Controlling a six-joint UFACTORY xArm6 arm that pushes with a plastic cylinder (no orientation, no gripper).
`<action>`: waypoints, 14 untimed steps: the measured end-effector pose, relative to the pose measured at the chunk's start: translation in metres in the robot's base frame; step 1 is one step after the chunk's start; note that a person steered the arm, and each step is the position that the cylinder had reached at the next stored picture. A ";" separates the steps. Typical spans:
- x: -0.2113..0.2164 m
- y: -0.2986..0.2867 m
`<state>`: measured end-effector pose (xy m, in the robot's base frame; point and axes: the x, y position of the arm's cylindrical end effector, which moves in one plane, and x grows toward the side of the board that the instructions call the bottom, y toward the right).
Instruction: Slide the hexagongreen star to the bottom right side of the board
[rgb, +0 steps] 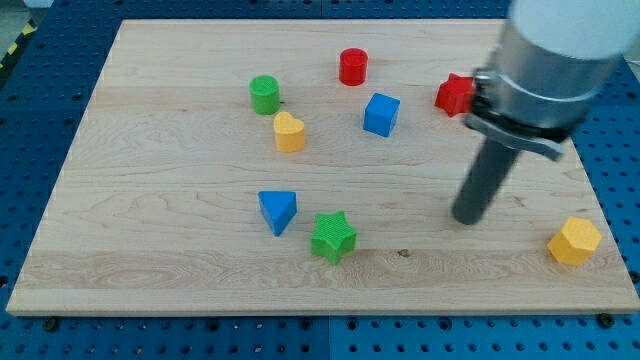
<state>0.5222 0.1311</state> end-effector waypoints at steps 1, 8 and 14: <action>-0.019 -0.048; 0.036 -0.143; 0.062 -0.007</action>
<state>0.5842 0.1239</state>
